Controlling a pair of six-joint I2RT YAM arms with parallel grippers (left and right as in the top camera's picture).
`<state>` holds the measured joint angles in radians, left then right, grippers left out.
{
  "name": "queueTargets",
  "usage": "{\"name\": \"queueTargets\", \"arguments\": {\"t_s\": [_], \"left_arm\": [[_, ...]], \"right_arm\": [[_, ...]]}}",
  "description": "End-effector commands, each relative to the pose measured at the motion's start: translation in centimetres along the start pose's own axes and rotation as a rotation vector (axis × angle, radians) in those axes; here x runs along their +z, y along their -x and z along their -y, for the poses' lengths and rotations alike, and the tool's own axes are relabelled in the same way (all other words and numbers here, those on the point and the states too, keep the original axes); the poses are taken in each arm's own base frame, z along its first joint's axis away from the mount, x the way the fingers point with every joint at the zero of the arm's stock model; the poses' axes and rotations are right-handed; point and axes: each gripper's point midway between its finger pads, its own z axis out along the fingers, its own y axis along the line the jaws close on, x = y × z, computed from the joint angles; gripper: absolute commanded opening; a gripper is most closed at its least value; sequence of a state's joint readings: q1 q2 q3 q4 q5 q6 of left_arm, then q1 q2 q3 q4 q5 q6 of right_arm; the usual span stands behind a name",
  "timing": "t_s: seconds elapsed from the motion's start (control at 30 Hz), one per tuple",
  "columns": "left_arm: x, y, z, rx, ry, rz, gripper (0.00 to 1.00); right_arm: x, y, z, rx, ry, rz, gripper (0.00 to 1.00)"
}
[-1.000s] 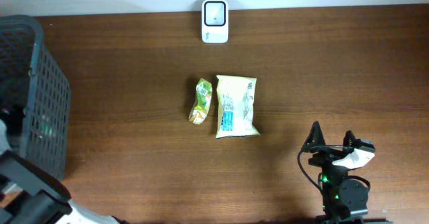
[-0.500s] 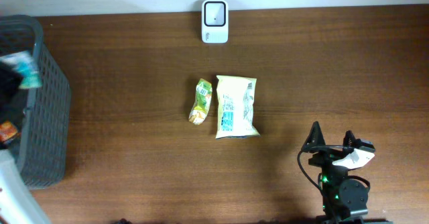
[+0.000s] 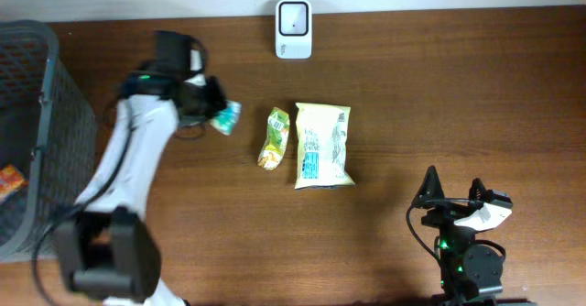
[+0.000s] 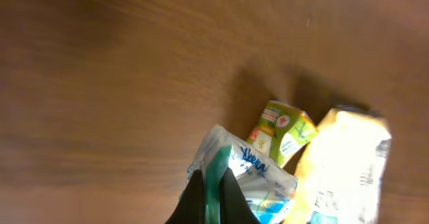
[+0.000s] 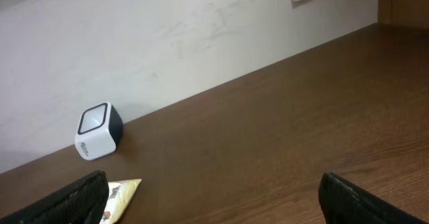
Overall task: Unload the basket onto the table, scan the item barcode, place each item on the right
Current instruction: 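Place the blue tissue pack left of the green pouch with the left gripper, then reach the left gripper into the basket and grasp the orange tissue pack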
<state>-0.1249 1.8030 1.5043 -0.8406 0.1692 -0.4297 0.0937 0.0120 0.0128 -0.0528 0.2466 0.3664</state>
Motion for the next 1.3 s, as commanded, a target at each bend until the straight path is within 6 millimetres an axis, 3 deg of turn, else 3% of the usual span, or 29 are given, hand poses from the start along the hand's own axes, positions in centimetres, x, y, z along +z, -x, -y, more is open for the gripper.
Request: {"name": "queueTargets", "arguments": {"t_s": [0.0, 0.13, 0.27, 0.3, 0.4, 0.43, 0.57, 0.6, 0.7, 0.77, 0.83, 0.9, 0.97, 1.13, 1.27], "left_arm": [[4.9, -2.7, 1.9, 0.081, 0.017, -0.094, 0.00], [8.6, -5.2, 2.6, 0.118, 0.039, -0.179, 0.00], [9.8, -6.6, 2.5, 0.130, 0.054, -0.222, 0.02], [9.8, -6.5, 2.6, 0.130, 0.053, -0.220, 0.13], [9.0, -5.6, 3.3, 0.134, 0.042, -0.200, 0.61], [8.3, -5.0, 3.5, 0.134, 0.038, -0.191, 0.69], [3.6, -1.1, 4.2, 0.179, 0.044, -0.105, 0.77], [1.4, 0.6, 4.2, 0.182, 0.061, -0.054, 0.79], [-7.7, 6.8, 2.9, 0.137, 0.141, 0.166, 0.93], [-12.6, 9.2, 1.9, 0.101, 0.166, 0.280, 0.99], [-18.0, 11.2, -0.4, 0.048, 0.201, 0.398, 0.99], [-22.0, 12.2, -3.3, 0.003, 0.244, 0.478, 0.99], [-25.8, 12.4, -7.7, -0.091, 0.315, 0.539, 0.99], [-30.0, 10.3, -18.2, -0.348, 0.458, 0.546, 0.99], [-31.2, 8.5, -25.4, -0.513, 0.555, 0.519, 0.99]], "right_arm": [[0.0, -0.2, 0.3, 0.000, -0.014, 0.000, 0.99], [0.0, -0.2, 0.3, 0.000, -0.014, 0.000, 0.99], [0.0, -0.2, 0.3, 0.000, -0.014, 0.000, 0.99], [0.0, -0.2, 0.3, 0.000, -0.014, 0.000, 0.99], [0.0, -0.2, 0.3, 0.000, -0.014, 0.000, 0.99], [0.0, -0.2, 0.3, 0.000, -0.014, 0.000, 0.99], [0.0, -0.2, 0.3, 0.000, -0.014, 0.000, 0.99], [0.0, -0.2, 0.3, 0.000, -0.014, 0.000, 0.99], [0.0, -0.2, 0.3, 0.000, -0.014, 0.000, 0.99], [0.0, -0.2, 0.3, 0.000, -0.014, 0.000, 0.98], [0.0, -0.2, 0.3, 0.000, -0.014, 0.000, 0.98], [0.0, -0.2, 0.3, 0.000, -0.014, 0.000, 0.99], [0.0, -0.2, 0.3, 0.000, -0.014, 0.000, 0.99], [0.0, -0.2, 0.3, 0.000, -0.014, 0.000, 0.99], [0.0, -0.2, 0.3, 0.000, -0.014, 0.000, 0.99]]}}
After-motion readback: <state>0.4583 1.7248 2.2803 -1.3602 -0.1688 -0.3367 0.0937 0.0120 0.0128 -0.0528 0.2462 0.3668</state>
